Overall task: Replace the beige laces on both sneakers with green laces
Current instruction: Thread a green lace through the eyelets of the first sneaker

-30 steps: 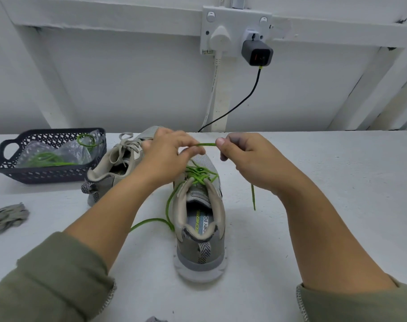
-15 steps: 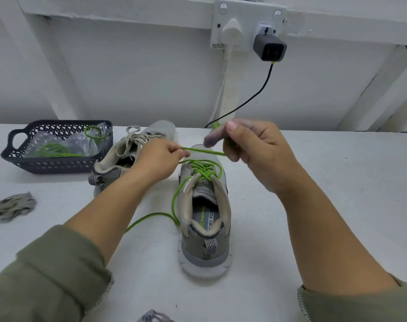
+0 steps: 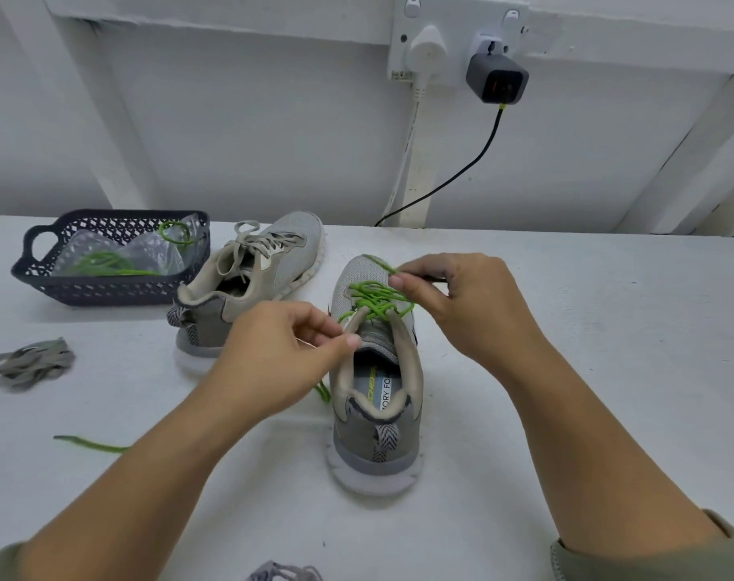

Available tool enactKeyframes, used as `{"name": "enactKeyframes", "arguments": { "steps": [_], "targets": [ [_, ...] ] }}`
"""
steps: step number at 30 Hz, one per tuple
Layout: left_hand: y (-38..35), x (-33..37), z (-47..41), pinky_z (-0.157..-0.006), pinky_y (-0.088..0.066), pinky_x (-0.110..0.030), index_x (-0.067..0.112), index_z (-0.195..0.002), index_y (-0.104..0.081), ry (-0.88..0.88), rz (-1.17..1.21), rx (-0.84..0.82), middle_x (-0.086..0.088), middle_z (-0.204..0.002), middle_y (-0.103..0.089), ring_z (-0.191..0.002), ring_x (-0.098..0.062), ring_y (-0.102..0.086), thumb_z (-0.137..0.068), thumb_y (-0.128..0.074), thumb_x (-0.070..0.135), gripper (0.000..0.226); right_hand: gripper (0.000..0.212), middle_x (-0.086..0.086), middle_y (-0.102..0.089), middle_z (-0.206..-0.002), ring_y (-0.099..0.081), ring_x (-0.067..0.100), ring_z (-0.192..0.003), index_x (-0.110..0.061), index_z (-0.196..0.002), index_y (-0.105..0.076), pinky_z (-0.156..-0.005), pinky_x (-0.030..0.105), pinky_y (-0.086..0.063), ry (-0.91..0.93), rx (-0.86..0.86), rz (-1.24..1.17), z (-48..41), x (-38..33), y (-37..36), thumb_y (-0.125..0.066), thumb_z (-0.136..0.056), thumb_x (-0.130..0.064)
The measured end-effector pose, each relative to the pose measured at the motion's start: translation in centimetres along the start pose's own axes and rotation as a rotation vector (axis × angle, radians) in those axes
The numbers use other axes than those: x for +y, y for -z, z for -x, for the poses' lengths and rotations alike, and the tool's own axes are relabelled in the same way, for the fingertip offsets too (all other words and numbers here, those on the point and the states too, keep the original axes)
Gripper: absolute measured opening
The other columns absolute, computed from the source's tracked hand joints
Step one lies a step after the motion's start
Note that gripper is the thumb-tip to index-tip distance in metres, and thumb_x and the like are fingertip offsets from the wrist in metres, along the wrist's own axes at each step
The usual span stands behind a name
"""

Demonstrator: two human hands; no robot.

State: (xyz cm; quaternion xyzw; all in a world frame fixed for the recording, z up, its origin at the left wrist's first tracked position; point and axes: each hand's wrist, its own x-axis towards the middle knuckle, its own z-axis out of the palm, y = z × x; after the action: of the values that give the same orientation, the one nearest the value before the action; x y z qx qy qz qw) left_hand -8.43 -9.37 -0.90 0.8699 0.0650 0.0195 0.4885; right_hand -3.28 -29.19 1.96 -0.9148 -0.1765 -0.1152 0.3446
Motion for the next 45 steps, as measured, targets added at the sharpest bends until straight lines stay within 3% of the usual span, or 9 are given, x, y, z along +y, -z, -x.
{"name": "enactKeyframes", "arguments": {
  "steps": [4,13,23,32,34,37,40,42,45],
  "targets": [
    [-0.9,-0.4,0.5,-0.060,-0.051,-0.020,0.028,-0.075,-0.073,-0.036,-0.026,0.123,0.015,-0.063,-0.069,-0.053,-0.004,-0.064,-0.075,-0.078,0.036,0.010,0.018,-0.015,-0.071,-0.089,-0.061,0.005,-0.081,-0.039,-0.103,-0.073,-0.070,0.031,-0.051,0.047,-0.027,0.053,0.9,-0.3,-0.8,-0.061,-0.090,-0.043],
    [-1.3,-1.2,-0.1,-0.055,-0.052,-0.017,0.009,-0.078,-0.073,0.215,0.485,-0.034,-0.013,-0.075,-0.067,-0.069,-0.017,-0.058,-0.089,-0.064,0.009,0.015,0.016,-0.012,-0.070,-0.087,-0.060,0.012,-0.081,-0.039,-0.094,-0.073,-0.069,0.032,-0.049,-0.015,-0.074,0.195,2.2,-0.9,-2.5,-0.064,-0.084,-0.047],
    [-1.6,-1.6,-0.1,-0.059,-0.053,-0.019,0.011,-0.082,-0.073,0.195,0.530,-0.012,-0.019,-0.083,-0.071,-0.073,-0.018,-0.062,-0.088,-0.068,0.013,0.008,0.016,-0.011,-0.069,-0.088,-0.061,0.014,-0.082,-0.035,-0.095,-0.073,-0.064,0.030,-0.047,0.033,-0.065,0.236,2.2,-1.4,-3.9,-0.065,-0.084,-0.042],
    [-2.0,-2.3,-0.7,-0.055,-0.054,-0.018,0.014,-0.092,-0.069,0.056,0.501,-0.038,0.001,-0.066,-0.065,-0.059,-0.006,-0.057,-0.096,-0.054,0.008,0.017,0.020,-0.009,-0.059,-0.103,-0.056,0.016,-0.097,-0.034,-0.102,-0.067,-0.072,0.031,-0.045,0.055,-0.140,0.336,1.3,-1.7,-4.1,-0.059,-0.088,-0.046],
    [-2.5,-2.4,-0.9,-0.052,-0.052,-0.021,0.010,-0.089,-0.068,0.039,0.419,0.075,-0.001,-0.066,-0.064,-0.057,-0.009,-0.056,-0.096,-0.056,0.009,0.014,0.026,-0.004,-0.052,-0.098,-0.053,0.020,-0.093,-0.030,-0.098,-0.066,-0.073,0.034,-0.041,0.123,-0.005,0.365,1.4,-1.3,-4.3,-0.068,-0.078,-0.047],
    [-2.6,-3.2,-0.4,-0.062,-0.039,-0.028,0.011,-0.085,-0.055,0.000,-0.216,0.228,0.000,-0.079,-0.060,-0.075,-0.019,-0.058,-0.095,-0.051,0.010,0.011,0.046,-0.003,-0.044,-0.097,-0.045,0.021,-0.092,-0.028,-0.099,-0.054,-0.076,0.035,-0.028,0.095,0.104,0.440,1.6,-0.6,-3.8,-0.069,-0.063,-0.051],
    [-2.6,-3.2,1.3,-0.067,-0.034,-0.028,0.010,-0.100,-0.044,0.167,-0.707,0.039,-0.011,-0.106,-0.054,-0.096,-0.027,-0.055,-0.089,-0.045,0.003,0.013,0.048,-0.004,-0.041,-0.095,-0.042,0.020,-0.089,-0.026,-0.097,-0.047,-0.073,0.034,-0.027,0.056,0.101,0.441,1.8,-0.1,-3.1,-0.070,-0.063,-0.051],
    [-2.5,-2.3,2.0,-0.069,-0.035,-0.030,0.011,-0.110,-0.042,0.162,-0.784,0.043,-0.011,-0.116,-0.049,-0.103,-0.028,-0.053,-0.092,-0.048,0.010,0.019,0.046,-0.006,-0.041,-0.092,-0.041,0.018,-0.084,-0.026,-0.093,-0.040,-0.070,0.034,-0.030,0.025,0.068,0.394,1.9,0.0,-3.0,-0.070,-0.067,-0.051],
    [-2.1,-1.6,0.8,-0.074,-0.044,-0.041,0.015,-0.125,-0.051,-0.198,-0.701,0.219,-0.010,-0.113,-0.051,-0.100,-0.033,-0.049,-0.091,-0.061,0.016,0.035,0.043,-0.008,-0.042,-0.085,-0.042,0.017,-0.074,-0.026,-0.087,-0.035,-0.064,0.033,-0.034,-0.012,0.041,0.310,2.2,0.1,-3.1,-0.069,-0.072,-0.047]
  ]
}}
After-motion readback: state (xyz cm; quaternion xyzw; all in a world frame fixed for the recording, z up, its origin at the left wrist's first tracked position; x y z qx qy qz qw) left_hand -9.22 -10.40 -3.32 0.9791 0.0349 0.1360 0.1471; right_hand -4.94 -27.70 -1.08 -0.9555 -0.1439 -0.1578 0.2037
